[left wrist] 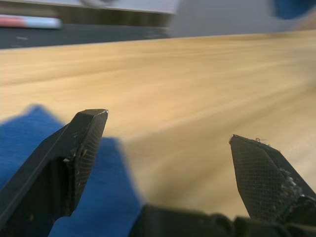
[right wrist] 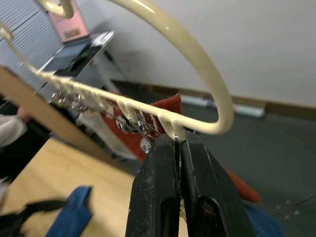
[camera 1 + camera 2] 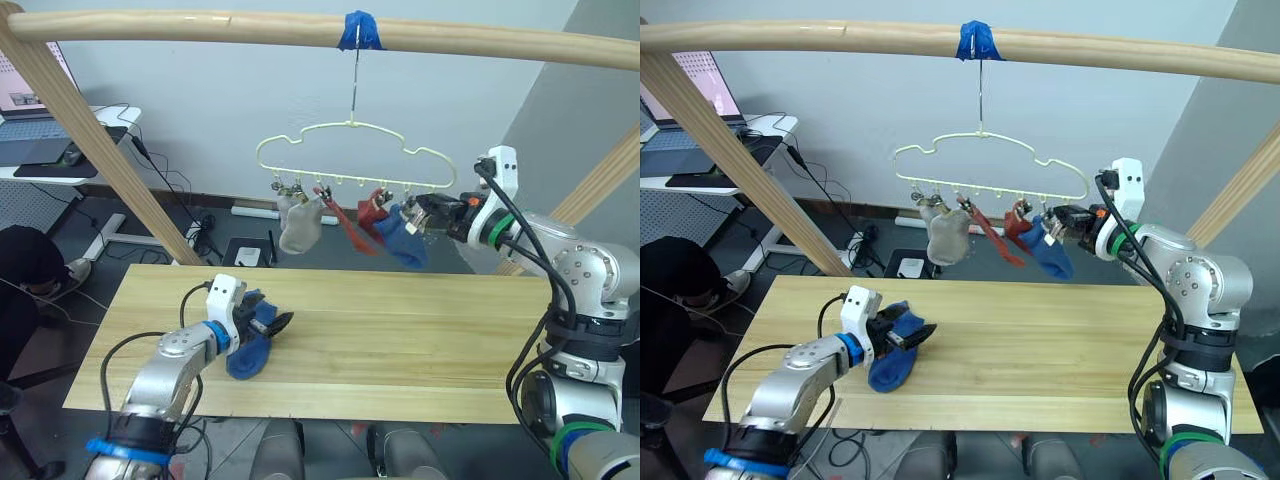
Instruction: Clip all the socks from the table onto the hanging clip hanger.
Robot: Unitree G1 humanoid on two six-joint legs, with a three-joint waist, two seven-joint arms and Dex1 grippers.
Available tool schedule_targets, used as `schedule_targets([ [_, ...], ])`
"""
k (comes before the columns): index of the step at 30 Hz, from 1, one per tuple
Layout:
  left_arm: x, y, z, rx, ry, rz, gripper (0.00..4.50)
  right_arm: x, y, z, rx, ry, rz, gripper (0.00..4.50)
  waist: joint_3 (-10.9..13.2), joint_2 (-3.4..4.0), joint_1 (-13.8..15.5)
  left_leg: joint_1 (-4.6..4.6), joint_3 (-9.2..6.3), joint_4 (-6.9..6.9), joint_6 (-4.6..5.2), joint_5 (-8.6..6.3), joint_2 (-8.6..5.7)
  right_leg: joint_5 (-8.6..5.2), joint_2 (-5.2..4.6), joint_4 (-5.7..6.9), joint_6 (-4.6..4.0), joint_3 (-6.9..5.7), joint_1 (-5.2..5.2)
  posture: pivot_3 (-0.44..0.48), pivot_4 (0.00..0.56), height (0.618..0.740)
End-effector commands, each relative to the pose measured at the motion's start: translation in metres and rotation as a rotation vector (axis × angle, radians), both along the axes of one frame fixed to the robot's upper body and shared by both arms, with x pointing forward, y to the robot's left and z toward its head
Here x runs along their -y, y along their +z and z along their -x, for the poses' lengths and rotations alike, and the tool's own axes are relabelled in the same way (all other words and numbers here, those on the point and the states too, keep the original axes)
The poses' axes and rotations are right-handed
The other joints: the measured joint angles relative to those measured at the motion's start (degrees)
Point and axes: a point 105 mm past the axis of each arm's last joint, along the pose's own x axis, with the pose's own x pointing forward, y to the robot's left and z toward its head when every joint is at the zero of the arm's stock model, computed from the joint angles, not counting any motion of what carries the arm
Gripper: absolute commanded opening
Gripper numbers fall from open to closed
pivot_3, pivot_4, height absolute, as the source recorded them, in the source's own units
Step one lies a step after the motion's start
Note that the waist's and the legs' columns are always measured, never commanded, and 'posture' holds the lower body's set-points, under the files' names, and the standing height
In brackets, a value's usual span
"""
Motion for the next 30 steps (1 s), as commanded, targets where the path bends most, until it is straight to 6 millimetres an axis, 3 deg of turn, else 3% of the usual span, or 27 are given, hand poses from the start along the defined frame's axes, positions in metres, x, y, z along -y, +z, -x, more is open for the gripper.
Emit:
schedule_targets([
  [1,-0.009,-0.016,-0.01,-0.024,0.048,-0.058,4.5,-0.003,0.019,0.006,0.052,0.027,-0.004,0.0,0.0,0.0,-0.1,-0.01,0.0,0.0,0.0,0.0,0.0,0.0,0.0,0.0,0.0,0.0,0.0,-0.017,0.186,0.74],
  [6,-0.014,-0.041,-0.006,-0.157,0.056,-0.05,4.5,-0.002,0.019,0.005,0.044,0.006,-0.005,0.0,0.0,0.01,-0.2,-0.04,0.01,-0.04,0.01,-0.01,0.03,0.0,0.01,-0.04,0.0,-0.02,-0.04,-0.032,0.184,0.74],
  [7,-0.014,-0.043,-0.005,-0.168,0.046,-0.051,4.31,-0.002,0.02,0.005,0.044,0.003,-0.008,0.0,0.0,0.02,-0.2,-0.04,0.01,-0.05,0.01,-0.01,0.03,0.0,0.01,-0.02,0.0,-0.04,-0.03,-0.034,0.183,0.74],
  [12,-0.013,-0.042,-0.004,-0.173,0.016,-0.043,2.97,-0.001,0.019,0.004,0.043,-0.013,-0.011,0.0,0.0,0.02,-0.3,-0.02,0.03,-0.01,0.0,0.0,0.02,0.0,-0.01,0.03,0.01,-0.02,0.0,-0.032,0.181,0.74],
  [18,0.003,-0.027,-0.008,-0.113,-0.04,-0.008,1.31,-0.002,0.016,0.004,0.038,-0.017,-0.02,0.0,0.0,0.02,-0.3,-0.02,0.01,-0.01,0.0,0.0,0.02,0.0,-0.01,0.04,0.01,-0.04,-0.01,-0.027,0.176,0.74],
  [22,0.033,-0.008,-0.005,-0.062,-0.153,0.071,0.16,-0.003,0.016,0.004,0.035,-0.015,-0.036,0.0,0.0,0.02,-0.3,-0.05,0.01,-0.01,0.0,0.0,0.02,0.0,-0.02,0.01,0.01,-0.05,-0.01,-0.027,0.176,0.74],
  [26,0.09,0.035,0.001,0.073,-0.338,0.226,0.05,-0.004,0.015,0.004,0.015,-0.01,-0.069,0.0,0.0,0.02,-0.2,-0.06,0.01,-0.01,0.0,0.0,0.02,0.0,-0.02,0.02,0.01,-0.05,-0.01,-0.023,0.166,0.74],
  [30,0.124,0.077,0.003,0.205,-0.448,0.337,0.05,-0.006,0.018,0.006,-0.004,-0.003,-0.108,0.0,0.0,0.02,-0.2,-0.05,0.01,0.0,-0.01,0.0,0.02,0.0,-0.01,0.04,0.01,-0.04,0.0,-0.028,0.162,0.74],
])
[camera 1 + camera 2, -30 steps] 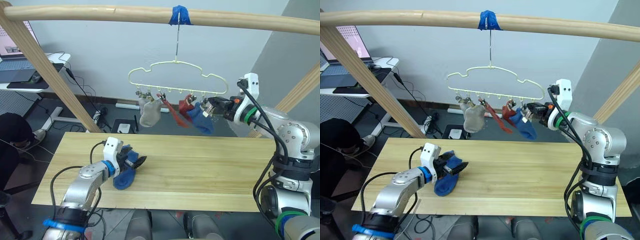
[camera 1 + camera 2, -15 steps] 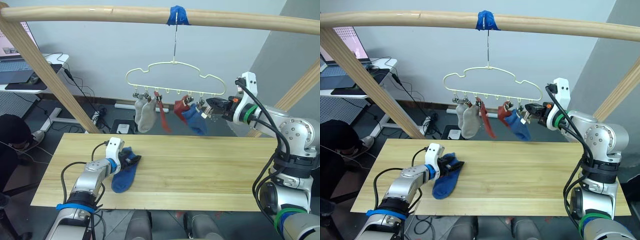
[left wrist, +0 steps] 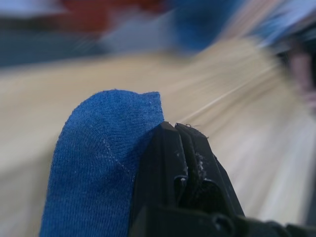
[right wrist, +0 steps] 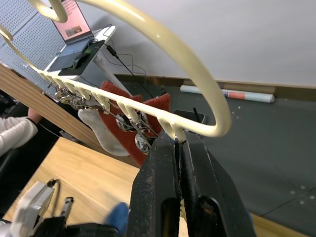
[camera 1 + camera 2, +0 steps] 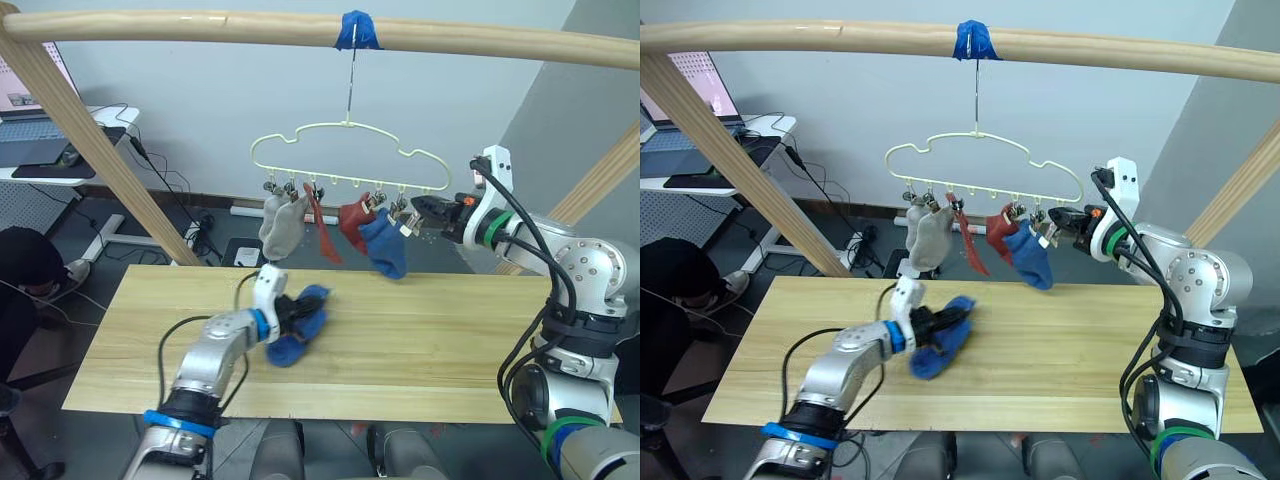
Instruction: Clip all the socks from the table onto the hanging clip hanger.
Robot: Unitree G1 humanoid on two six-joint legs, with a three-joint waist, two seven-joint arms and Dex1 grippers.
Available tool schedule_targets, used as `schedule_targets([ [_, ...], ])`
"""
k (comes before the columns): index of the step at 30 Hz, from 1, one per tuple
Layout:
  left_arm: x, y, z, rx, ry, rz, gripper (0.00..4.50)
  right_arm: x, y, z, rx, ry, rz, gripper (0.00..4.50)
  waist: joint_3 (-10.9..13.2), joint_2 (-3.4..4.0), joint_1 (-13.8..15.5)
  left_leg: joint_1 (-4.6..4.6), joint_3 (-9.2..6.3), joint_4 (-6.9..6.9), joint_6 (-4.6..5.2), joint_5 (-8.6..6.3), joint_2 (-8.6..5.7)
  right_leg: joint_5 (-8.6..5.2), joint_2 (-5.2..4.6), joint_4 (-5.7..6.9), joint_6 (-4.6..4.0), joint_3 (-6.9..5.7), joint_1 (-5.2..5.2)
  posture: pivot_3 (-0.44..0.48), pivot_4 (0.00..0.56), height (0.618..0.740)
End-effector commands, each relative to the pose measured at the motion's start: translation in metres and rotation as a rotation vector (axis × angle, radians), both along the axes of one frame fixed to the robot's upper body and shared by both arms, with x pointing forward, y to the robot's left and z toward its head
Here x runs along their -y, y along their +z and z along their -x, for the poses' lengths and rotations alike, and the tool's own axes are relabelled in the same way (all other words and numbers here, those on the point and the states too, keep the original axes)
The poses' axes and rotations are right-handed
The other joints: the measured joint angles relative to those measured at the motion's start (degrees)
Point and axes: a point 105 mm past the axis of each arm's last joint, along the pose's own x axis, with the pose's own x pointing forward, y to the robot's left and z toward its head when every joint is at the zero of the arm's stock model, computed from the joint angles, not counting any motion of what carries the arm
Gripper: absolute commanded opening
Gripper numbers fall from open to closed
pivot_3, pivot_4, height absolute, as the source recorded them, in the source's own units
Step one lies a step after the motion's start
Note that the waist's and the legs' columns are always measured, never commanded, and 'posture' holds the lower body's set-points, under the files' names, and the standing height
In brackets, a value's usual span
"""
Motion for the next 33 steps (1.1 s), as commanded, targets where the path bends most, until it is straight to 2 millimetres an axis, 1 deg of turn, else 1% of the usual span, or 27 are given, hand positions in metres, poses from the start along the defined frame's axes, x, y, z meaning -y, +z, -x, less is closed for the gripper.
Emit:
schedule_targets([
  [1,0.021,0.043,0.001,0.124,-0.075,0.109,0.05,-0.001,0.019,0.005,0.047,0.017,-0.052,0.0,0.0,0.0,-0.1,0.0,-0.01,0.0,0.0,0.0,0.0,0.0,0.01,0.01,0.0,-0.01,0.0,-0.028,0.162,0.74],
  [4,0.035,0.061,-0.001,0.18,-0.102,0.173,0.05,-0.005,0.024,0.008,0.026,0.037,-0.107,0.0,0.0,0.0,-0.4,0.01,0.0,-0.01,0.0,0.0,0.01,0.0,0.02,0.01,0.0,0.02,0.0,-0.028,0.162,0.74],
  [8,0.048,0.07,-0.002,0.239,-0.135,0.198,0.05,-0.008,0.025,0.011,-0.01,0.054,-0.163,0.0,0.0,0.0,-0.9,0.0,0.01,-0.01,0.0,0.0,0.0,0.0,0.02,0.0,0.0,0.02,-0.01,-0.037,0.154,0.74],
  [12,0.054,0.076,-0.001,0.263,-0.157,0.217,0.05,-0.01,0.026,0.013,-0.039,0.056,-0.204,0.0,0.0,0.0,-1.4,0.0,0.01,-0.01,0.0,0.0,0.0,0.0,0.02,0.01,0.0,0.03,-0.01,-0.042,0.153,0.74],
  [18,0.061,0.099,0.003,0.306,-0.178,0.293,0.05,-0.008,0.024,0.013,-0.059,0.041,-0.199,0.0,0.0,0.01,-1.5,0.0,0.01,-0.01,0.0,0.0,-0.01,0.0,0.02,0.01,0.0,0.03,-0.01,-0.047,0.157,0.74],
  [25,0.064,0.108,0.003,0.307,-0.177,0.329,0.05,-0.009,0.022,0.012,-0.074,0.03,-0.216,0.0,0.0,0.01,-1.5,0.0,0.0,-0.02,0.0,0.0,-0.01,0.0,0.02,0.01,0.0,0.03,-0.02,-0.043,0.162,0.74],
  [33,0.065,0.109,0.003,0.31,-0.182,0.328,0.05,-0.014,0.023,0.012,-0.081,0.037,-0.261,0.0,0.0,0.01,-1.5,0.0,0.01,-0.01,0.0,0.0,-0.01,0.0,0.03,0.01,0.0,0.03,-0.01,-0.045,0.164,0.74],
])
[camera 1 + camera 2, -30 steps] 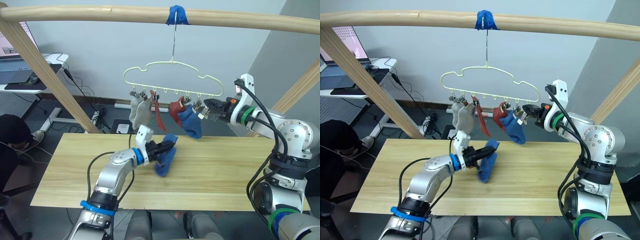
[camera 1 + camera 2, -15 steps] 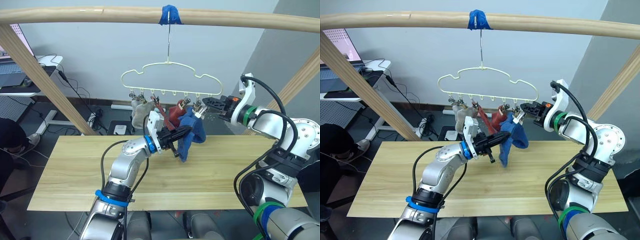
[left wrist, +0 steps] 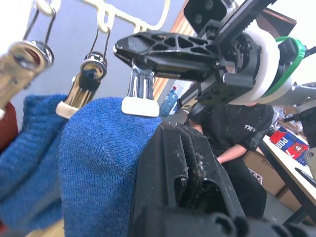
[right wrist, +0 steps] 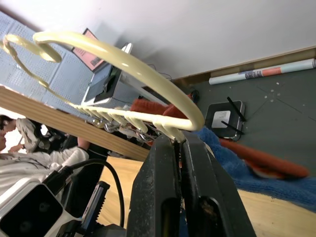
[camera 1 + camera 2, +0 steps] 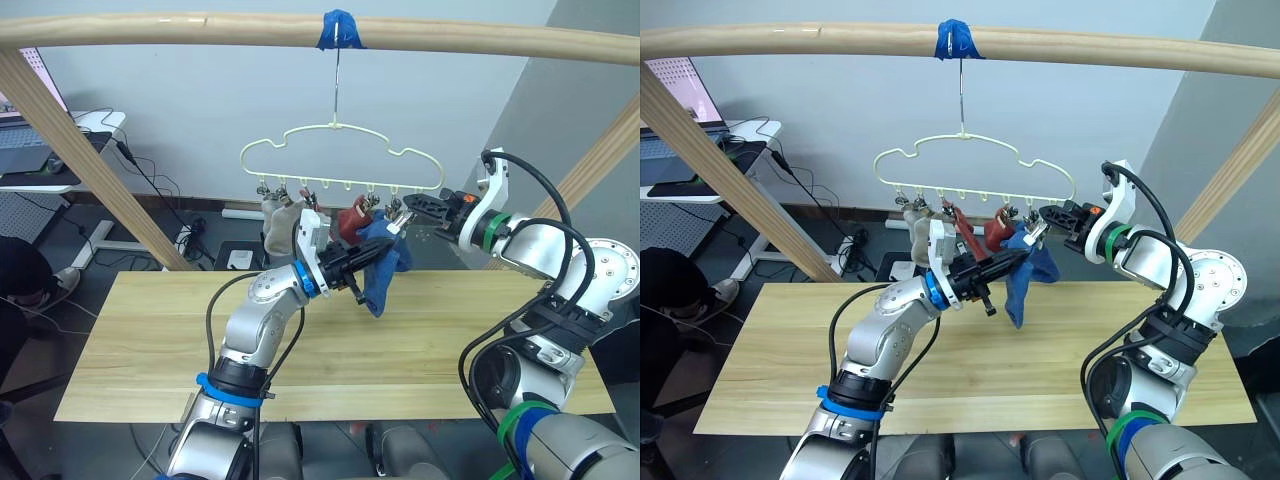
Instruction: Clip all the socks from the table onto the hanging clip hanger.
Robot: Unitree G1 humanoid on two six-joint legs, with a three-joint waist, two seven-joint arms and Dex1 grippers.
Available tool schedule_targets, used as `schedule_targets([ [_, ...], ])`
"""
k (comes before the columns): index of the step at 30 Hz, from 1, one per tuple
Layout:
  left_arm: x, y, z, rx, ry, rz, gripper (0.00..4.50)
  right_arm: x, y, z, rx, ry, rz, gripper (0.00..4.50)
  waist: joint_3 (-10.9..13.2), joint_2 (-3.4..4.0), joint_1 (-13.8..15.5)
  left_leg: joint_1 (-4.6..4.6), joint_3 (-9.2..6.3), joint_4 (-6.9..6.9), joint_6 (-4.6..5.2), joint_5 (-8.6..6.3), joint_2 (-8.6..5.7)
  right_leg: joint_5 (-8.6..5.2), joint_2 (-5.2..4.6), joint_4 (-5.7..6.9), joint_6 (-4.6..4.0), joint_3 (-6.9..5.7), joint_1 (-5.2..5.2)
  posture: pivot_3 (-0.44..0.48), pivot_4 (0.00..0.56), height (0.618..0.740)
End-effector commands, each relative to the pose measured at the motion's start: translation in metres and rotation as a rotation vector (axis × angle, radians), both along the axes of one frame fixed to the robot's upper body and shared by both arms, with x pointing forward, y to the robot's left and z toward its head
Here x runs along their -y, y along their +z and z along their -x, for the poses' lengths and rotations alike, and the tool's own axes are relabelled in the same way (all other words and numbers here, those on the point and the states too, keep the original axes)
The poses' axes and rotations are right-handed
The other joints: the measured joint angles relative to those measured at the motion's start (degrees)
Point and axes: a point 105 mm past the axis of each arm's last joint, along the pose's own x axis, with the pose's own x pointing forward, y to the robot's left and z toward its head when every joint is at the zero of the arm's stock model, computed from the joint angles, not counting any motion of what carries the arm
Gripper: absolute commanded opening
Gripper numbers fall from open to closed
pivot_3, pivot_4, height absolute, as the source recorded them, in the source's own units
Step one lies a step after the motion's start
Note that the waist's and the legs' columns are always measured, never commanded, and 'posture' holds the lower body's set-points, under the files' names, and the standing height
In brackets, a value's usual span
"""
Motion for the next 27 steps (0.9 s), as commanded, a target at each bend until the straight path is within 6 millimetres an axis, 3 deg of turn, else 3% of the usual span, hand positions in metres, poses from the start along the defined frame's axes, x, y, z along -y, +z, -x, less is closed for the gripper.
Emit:
schedule_targets([
  [1,0.002,0.015,0.003,0.054,-0.012,0.028,0.05,-0.006,0.019,0.005,0.073,0.032,-0.018,0.0,0.0,0.0,0.0,0.0,0.0,0.0,0.0,0.0,0.0,0.0,0.0,0.0,0.0,0.0,0.0,-0.045,0.164,0.74],
  [7,0.004,0.016,0.003,0.055,-0.018,0.03,0.05,-0.011,0.017,0.008,0.074,0.061,-0.017,0.0,0.0,0.0,0.0,0.0,0.0,0.0,0.0,0.0,0.0,0.0,0.0,-0.01,0.0,0.0,0.0,-0.04,0.168,0.74],
  [10,0.005,0.016,0.004,0.054,-0.019,0.03,0.0,-0.012,0.017,0.009,0.076,0.071,-0.014,0.79,0.0,0.0,-0.1,0.0,0.0,-0.01,0.0,0.0,0.0,0.0,0.01,-0.01,0.0,0.0,-0.01,-0.04,0.168,0.74],
  [15,0.006,0.016,0.002,0.051,-0.022,0.027,0.0,-0.01,0.017,0.01,0.078,0.069,-0.019,2.57,0.0,0.0,-0.1,0.0,-0.01,-0.01,0.0,0.0,0.0,0.0,0.01,-0.01,0.0,0.0,0.0,-0.037,0.166,0.74],
  [20,0.012,0.017,0.0,0.048,-0.029,0.023,0.0,0.01,0.024,0.01,0.102,0.019,-0.022,4.25,0.0,0.0,0.0,0.0,-0.01,0.0,0.0,0.0,-0.01,0.0,0.01,-0.03,0.0,0.0,0.02,-0.047,0.167,0.74],
  [24,0.022,0.012,-0.001,0.023,-0.059,0.013,0.0,0.034,0.025,0.015,0.122,-0.039,0.007,4.43,0.0,0.0,0.1,-0.03,-0.01,0.0,0.01,0.0,-0.02,0.0,0.01,-0.06,0.01,0.0,0.02,-0.062,0.168,0.74],
  [27,0.037,0.004,0.002,-0.035,-0.117,0.011,0.66,0.051,0.02,0.023,0.132,-0.081,0.07,4.5,0.0,0.0,0.1,-0.05,-0.01,-0.01,0.01,-0.01,-0.03,0.0,0.0,-0.13,0.01,0.0,0.02,-0.086,0.167,0.74],
])
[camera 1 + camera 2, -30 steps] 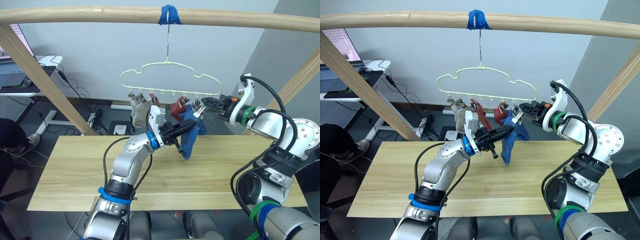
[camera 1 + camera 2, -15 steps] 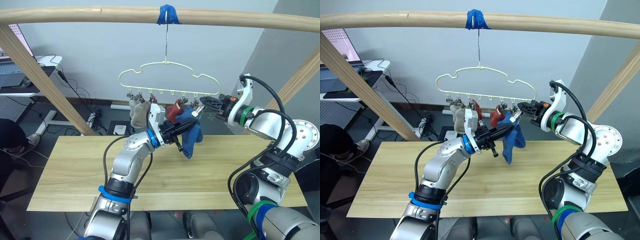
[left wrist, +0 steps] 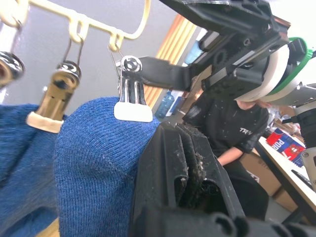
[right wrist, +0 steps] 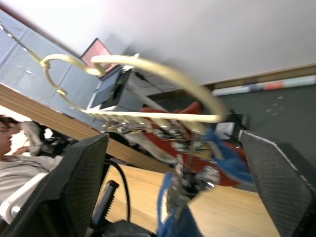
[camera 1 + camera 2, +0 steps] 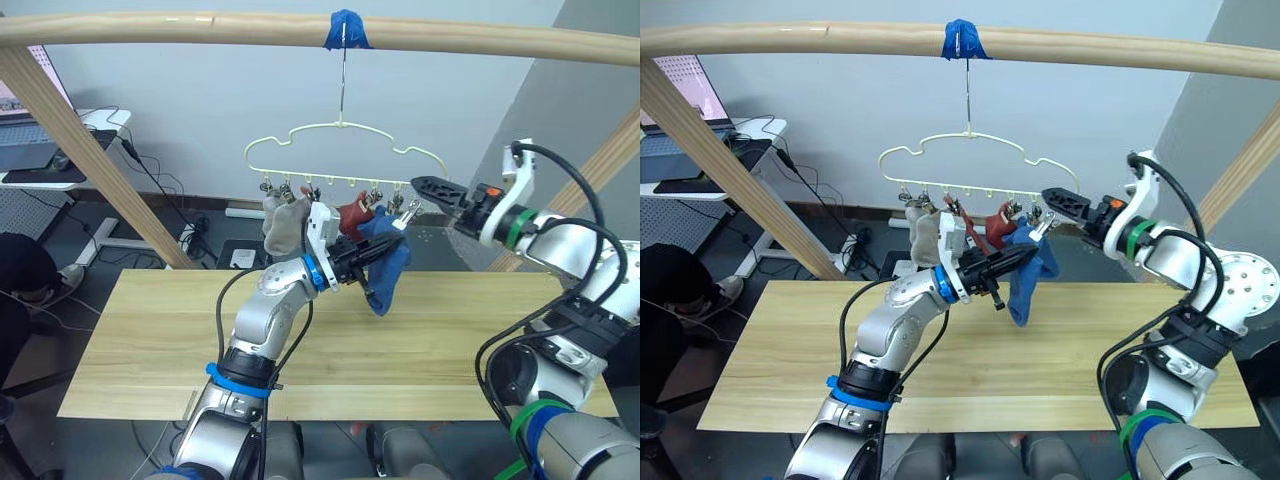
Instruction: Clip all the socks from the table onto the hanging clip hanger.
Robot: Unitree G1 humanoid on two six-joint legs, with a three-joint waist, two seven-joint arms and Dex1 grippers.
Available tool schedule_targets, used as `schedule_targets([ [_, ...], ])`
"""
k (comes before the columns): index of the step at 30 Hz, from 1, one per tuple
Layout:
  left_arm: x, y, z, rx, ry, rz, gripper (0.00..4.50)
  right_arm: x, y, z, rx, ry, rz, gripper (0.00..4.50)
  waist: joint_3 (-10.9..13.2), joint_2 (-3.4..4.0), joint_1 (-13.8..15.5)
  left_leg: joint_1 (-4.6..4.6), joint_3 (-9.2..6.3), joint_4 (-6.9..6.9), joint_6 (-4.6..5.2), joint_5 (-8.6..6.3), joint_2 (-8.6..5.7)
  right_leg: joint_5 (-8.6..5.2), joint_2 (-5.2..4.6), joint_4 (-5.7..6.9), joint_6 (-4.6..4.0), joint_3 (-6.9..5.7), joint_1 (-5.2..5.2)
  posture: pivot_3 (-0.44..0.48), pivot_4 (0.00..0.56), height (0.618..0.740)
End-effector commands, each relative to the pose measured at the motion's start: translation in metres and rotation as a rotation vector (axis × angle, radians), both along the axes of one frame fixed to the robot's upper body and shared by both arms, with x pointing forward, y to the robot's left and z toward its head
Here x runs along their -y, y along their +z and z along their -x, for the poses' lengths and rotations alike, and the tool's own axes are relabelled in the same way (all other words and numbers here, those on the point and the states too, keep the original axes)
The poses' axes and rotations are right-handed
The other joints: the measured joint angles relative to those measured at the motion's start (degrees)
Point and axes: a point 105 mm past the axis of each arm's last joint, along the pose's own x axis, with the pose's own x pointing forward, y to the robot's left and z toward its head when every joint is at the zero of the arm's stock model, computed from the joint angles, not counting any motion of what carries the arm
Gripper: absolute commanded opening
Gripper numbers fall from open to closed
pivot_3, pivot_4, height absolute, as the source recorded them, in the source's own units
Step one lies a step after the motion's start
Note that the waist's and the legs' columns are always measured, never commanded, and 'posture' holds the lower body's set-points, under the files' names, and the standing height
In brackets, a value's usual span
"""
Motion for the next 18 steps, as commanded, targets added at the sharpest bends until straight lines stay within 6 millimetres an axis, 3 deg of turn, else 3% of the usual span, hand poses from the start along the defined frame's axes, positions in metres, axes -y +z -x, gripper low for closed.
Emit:
schedule_targets([
  [1,0.02,0.001,0.008,-0.012,-0.081,-0.001,0.95,0.014,0.005,0.012,0.056,-0.03,0.063,4.5,0.0,0.0,-0.1,0.0,0.02,0.0,0.0,0.0,0.0,0.0,0.0,0.0,0.0,0.02,0.0,-0.091,0.166,0.74],
  [5,0.028,-0.007,0.01,-0.026,-0.103,-0.03,2.12,0.025,-0.007,0.014,0.068,-0.092,0.111,4.5,0.0,0.01,-0.8,0.01,0.02,0.0,0.0,0.0,-0.01,-0.01,0.0,0.02,0.01,0.04,-0.01,-0.102,0.162,0.74],
  [11,0.007,-0.018,0.01,-0.037,-0.054,-0.068,3.83,0.032,-0.064,0.03,0.062,-0.106,0.306,4.5,0.0,0.04,-1.8,0.04,-0.01,0.0,0.0,0.0,-0.02,-0.07,0.0,0.01,0.12,0.02,0.05,-0.074,0.153,0.74],
  [13,-0.011,-0.023,0.012,-0.052,-0.017,-0.087,4.44,0.031,-0.075,0.032,0.1,-0.11,0.353,4.5,-0.1,0.12,-2.1,0.06,0.05,0.0,-0.01,0.01,-0.02,-0.09,0.0,0.04,0.15,0.1,0.03,-0.059,0.15,0.74],
  [16,-0.048,-0.035,0.013,-0.101,0.087,-0.131,4.48,0.03,-0.089,0.032,0.157,-0.105,0.41,4.5,-0.1,0.13,-2.3,0.14,0.05,0.01,-0.02,0.01,0.0,-0.14,0.01,0.15,0.25,0.11,0.03,-0.031,0.145,0.74],
  [18,-0.089,-0.051,0.015,-0.151,0.209,-0.212,4.48,0.031,-0.101,0.034,0.225,-0.071,0.533,4.5,-0.1,0.13,-2.0,0.17,-0.01,0.03,-0.02,0.02,0.01,-0.19,0.01,0.18,0.34,0.04,0.08,-0.008,0.143,0.74],
])
